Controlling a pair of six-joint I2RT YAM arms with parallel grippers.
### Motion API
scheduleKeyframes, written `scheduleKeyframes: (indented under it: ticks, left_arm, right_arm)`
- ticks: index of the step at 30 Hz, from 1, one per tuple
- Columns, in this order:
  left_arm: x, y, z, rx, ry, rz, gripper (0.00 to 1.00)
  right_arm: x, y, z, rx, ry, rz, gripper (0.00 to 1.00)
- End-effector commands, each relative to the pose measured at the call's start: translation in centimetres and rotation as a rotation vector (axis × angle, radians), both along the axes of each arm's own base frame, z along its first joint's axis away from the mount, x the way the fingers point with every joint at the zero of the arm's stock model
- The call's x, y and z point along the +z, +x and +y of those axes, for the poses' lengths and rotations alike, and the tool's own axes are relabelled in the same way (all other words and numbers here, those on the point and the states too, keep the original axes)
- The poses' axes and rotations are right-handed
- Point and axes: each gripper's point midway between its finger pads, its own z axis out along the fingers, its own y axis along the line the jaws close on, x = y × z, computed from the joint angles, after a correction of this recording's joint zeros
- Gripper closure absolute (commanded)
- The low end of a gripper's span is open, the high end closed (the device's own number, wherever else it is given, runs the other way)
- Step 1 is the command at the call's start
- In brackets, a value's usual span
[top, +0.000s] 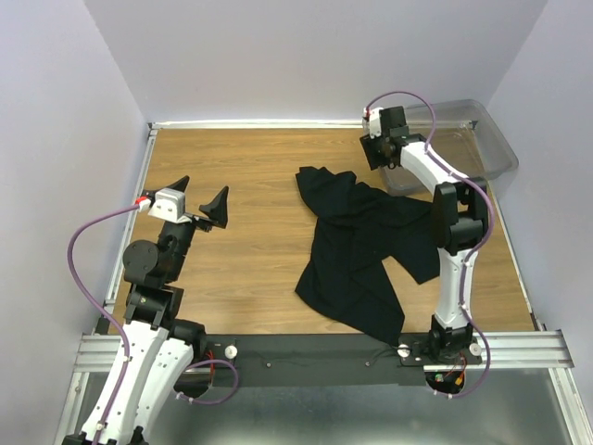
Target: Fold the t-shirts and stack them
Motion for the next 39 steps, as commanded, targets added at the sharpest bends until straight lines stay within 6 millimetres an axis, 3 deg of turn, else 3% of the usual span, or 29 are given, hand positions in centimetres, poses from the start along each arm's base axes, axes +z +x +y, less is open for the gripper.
scheduleKeyframes:
  ticks: [1, 5, 7, 11, 12, 13, 14, 15, 17, 18, 20, 21, 22, 23, 25, 26, 27, 29, 30, 32, 33, 35, 37, 38, 39]
  left_arm:
    - [0.2, -0.1, -0.5, -0.024, 0.012, -0.018, 0.03]
    - [0.3, -0.2, -0.5, -0.024, 0.011, -0.024, 0.03]
    - [0.3, -0.3, -0.6, -0.027, 0.012, -0.025, 0.03]
    - [0.8, -0.6, -0.5, -0.027, 0.01, -0.038, 0.04]
    - [0.9, -0.7, -0.4, -0.023, 0.01, -0.045, 0.04]
    - [1.0, -0.8, -0.3, -0.021, 0.008, -0.051, 0.04]
    - [1.2, -0.9, -0.2, -0.018, 0.006, -0.055, 0.04]
    - [1.3, -1.1, -0.2, -0.016, 0.006, -0.061, 0.04]
    - [1.7, -1.4, -0.2, -0.019, 0.007, -0.076, 0.05]
    - [2.0, -1.7, -0.1, -0.018, 0.007, -0.088, 0.05]
    - [2.4, -2.1, 0.2, -0.008, 0.004, -0.106, 0.06]
    - [2.8, -2.4, 0.4, 0.001, 0.001, -0.121, 0.06]
    - [3.2, -2.8, 0.7, 0.009, -0.003, -0.138, 0.07]
    - [3.8, -3.4, 1.4, 0.041, -0.014, -0.162, 0.07]
    - [4.3, -4.1, 2.3, 0.081, -0.03, -0.191, 0.08]
    - [4.5, -4.4, 3.8, 0.153, -0.056, -0.2, 0.09]
    - [5.1, -5.4, 4.7, 0.191, -0.079, -0.237, 0.08]
    - [5.6, -6.6, 7.0, 0.291, -0.133, -0.274, 0.08]
    - [6.2, -8.1, 8.1, 0.328, -0.163, -0.322, 0.08]
    - [6.3, -9.3, 9.4, 0.384, -0.205, -0.364, 0.08]
    - [6.7, -10.5, 9.9, 0.395, -0.227, -0.402, 0.08]
    - [6.7, -11.0, 10.2, 0.4, -0.24, -0.421, 0.09]
    - [6.9, -11.2, 10.2, 0.397, -0.248, -0.423, 0.11]
    - [6.9, -11.1, 10.2, 0.398, -0.244, -0.42, 0.11]
    - [6.9, -11.0, 10.2, 0.402, -0.245, -0.416, 0.12]
  right_arm:
    - [-2.6, -0.3, 0.6, 0.019, -0.06, 0.045, 0.49]
    - [-2.6, -1.4, 0.9, 0.021, -0.095, 0.053, 0.89]
    - [-2.1, -1.7, 0.8, 0.019, -0.119, 0.043, 0.99]
    - [1.5, -3.0, 1.0, 0.016, -0.156, -0.02, 0.99]
    - [2.4, -3.5, 1.8, 0.033, -0.154, -0.035, 0.99]
    - [4.6, -4.4, 2.1, 0.044, -0.147, -0.072, 0.99]
    - [5.6, -5.2, 3.8, 0.081, -0.146, -0.095, 0.99]
    - [8.2, -6.1, 4.3, 0.096, -0.144, -0.145, 0.99]
    - [9.4, -7.9, 6.0, 0.141, -0.148, -0.166, 0.99]
    - [10.1, -9.2, 8.3, 0.187, -0.163, -0.187, 0.99]
    - [11.5, -11.4, 10.3, 0.237, -0.169, -0.219, 0.99]
    - [11.6, -13.1, 12.9, 0.304, -0.173, -0.23, 0.99]
    - [11.8, -14.0, 13.8, 0.347, -0.197, -0.239, 0.99]
    - [11.6, -15.7, 15.7, 0.413, -0.21, -0.242, 0.99]
    - [11.0, -17.5, 17.7, 0.538, -0.248, -0.242, 0.99]
    - [10.6, -18.5, 18.7, 0.598, -0.264, -0.242, 0.99]
    - [10.3, -20.3, 21.1, 0.712, -0.283, -0.25, 0.99]
    - [9.5, -22.2, 23.6, 0.84, -0.303, -0.252, 0.99]
    - [8.5, -23.9, 25.7, 0.965, -0.329, -0.252, 0.99]
    - [7.4, -25.0, 28.0, 1.041, -0.338, -0.253, 0.99]
    - [6.4, -25.7, 30.2, 1.089, -0.341, -0.246, 1.0]
    - [5.7, -27.1, 33.1, 1.177, -0.35, -0.275, 0.99]
    - [4.1, -27.3, 35.6, 1.237, -0.409, -0.31, 0.99]
    - [4.2, -28.1, 37.9, 1.262, -0.406, -0.371, 0.99]
    - [3.9, -28.2, 39.2, 1.273, -0.415, -0.401, 0.95]
